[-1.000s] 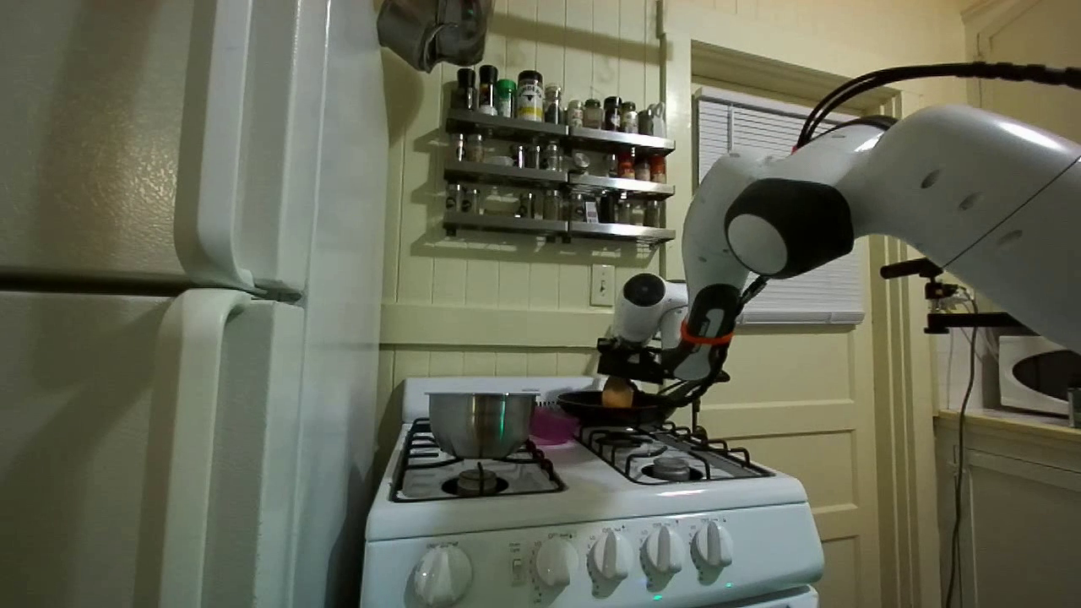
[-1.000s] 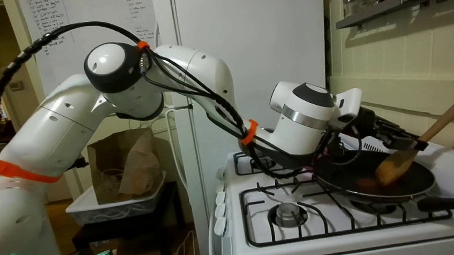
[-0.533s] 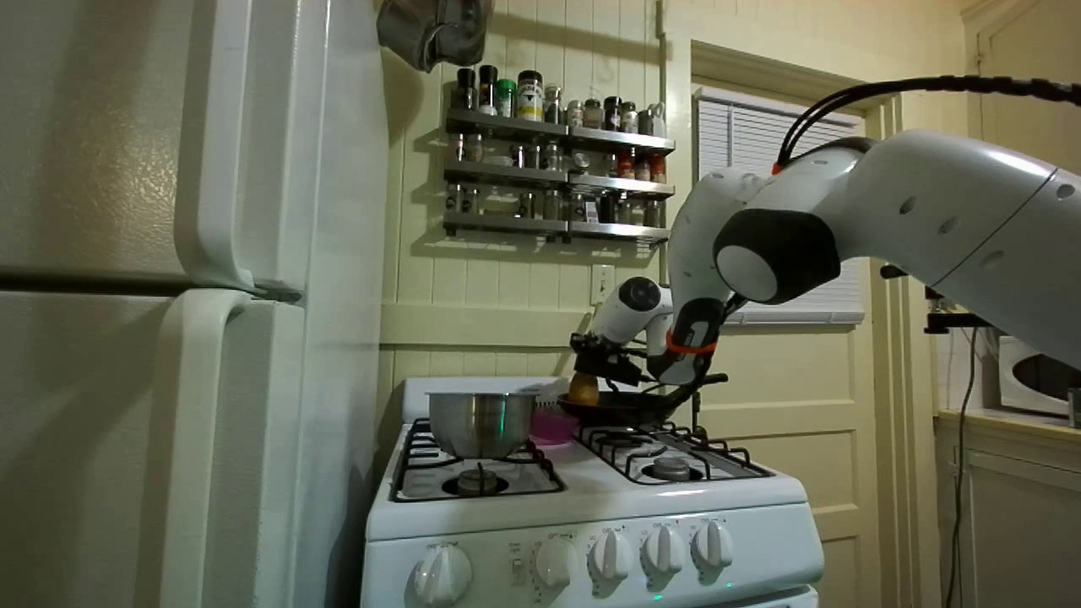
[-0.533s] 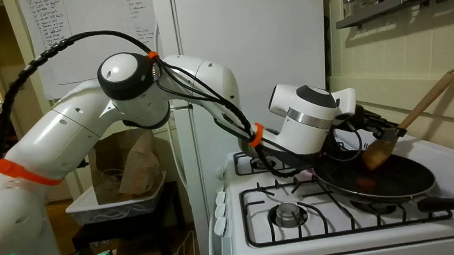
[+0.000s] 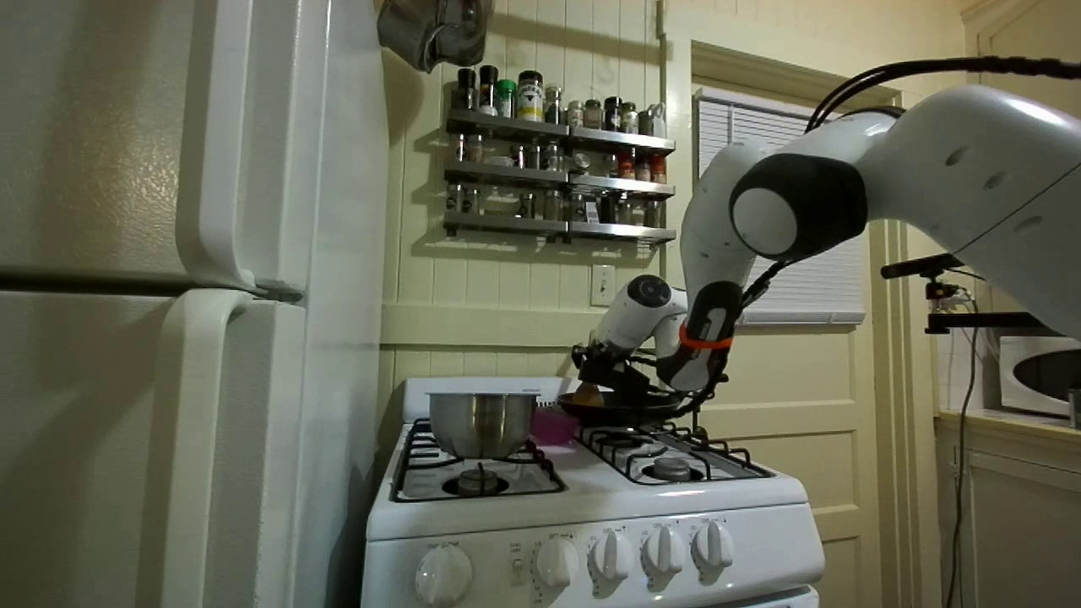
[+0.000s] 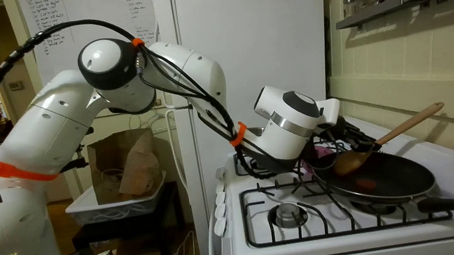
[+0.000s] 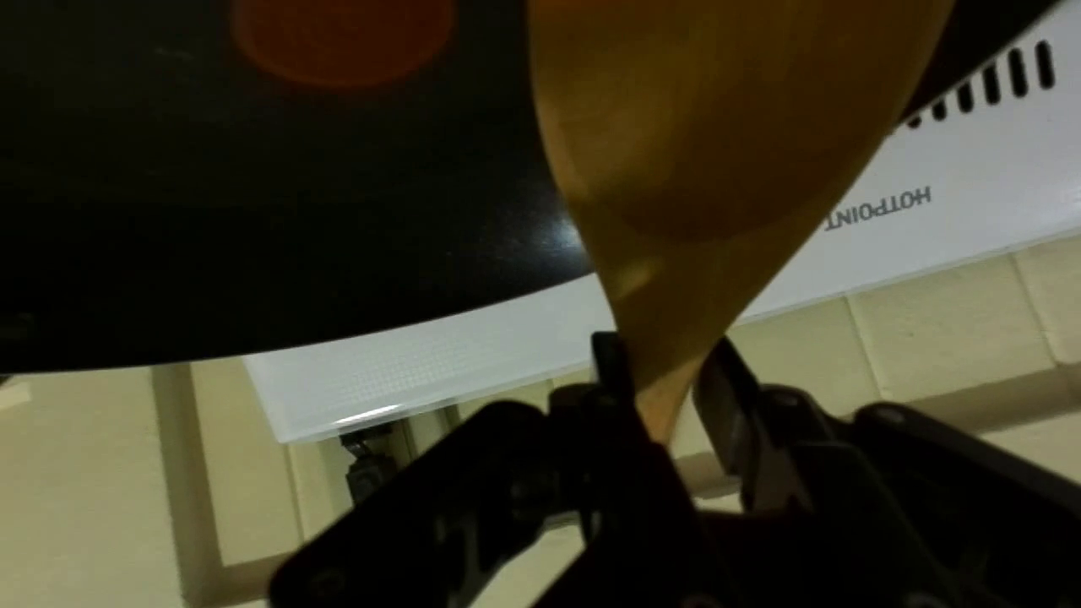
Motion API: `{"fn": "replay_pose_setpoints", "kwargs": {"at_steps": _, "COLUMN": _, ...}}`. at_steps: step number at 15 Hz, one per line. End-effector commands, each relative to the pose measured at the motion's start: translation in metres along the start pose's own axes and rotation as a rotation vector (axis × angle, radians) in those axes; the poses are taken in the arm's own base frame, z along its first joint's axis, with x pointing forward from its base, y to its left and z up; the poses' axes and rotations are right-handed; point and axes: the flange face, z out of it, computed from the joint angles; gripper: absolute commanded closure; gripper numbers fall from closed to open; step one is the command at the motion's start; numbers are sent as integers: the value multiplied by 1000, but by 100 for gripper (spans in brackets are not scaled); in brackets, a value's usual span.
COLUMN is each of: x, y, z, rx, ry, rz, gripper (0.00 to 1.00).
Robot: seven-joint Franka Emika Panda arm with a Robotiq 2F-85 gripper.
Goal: Use the cooking stick to stir the contents of the black pan
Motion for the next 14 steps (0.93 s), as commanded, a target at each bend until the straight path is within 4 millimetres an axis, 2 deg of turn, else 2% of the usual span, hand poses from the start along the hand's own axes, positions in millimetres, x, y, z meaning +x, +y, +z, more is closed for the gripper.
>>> {"fn": "replay_pose_setpoints", "kwargs": {"at_steps": 1, "x": 7, "y": 32, "z": -38, "rx": -91, "ry": -34, "rz": 13, "gripper": 94}}
{"fn": "replay_pose_setpoints", "kwargs": {"at_steps": 4, "x": 48, "y": 64, "z": -45, "rx": -198, "ry": 60, "rz": 34, "gripper": 94}}
{"fn": "replay_pose_setpoints", "kwargs": {"at_steps": 7, "x": 73, "y": 81, "z": -43, "rx": -247, "ry": 139, "rz": 32, "gripper": 94}}
{"fn": "replay_pose_setpoints", "kwargs": {"at_steps": 10, "x": 70, "y": 80, "z": -32, "rx": -262, "ry": 159, "rz": 7, "gripper": 94}}
{"fn": "replay_pose_setpoints", "kwargs": {"at_steps": 14, "x": 52, "y": 73, "z": -8, "rx": -267, "ry": 180, "rz": -10, "gripper": 94}}
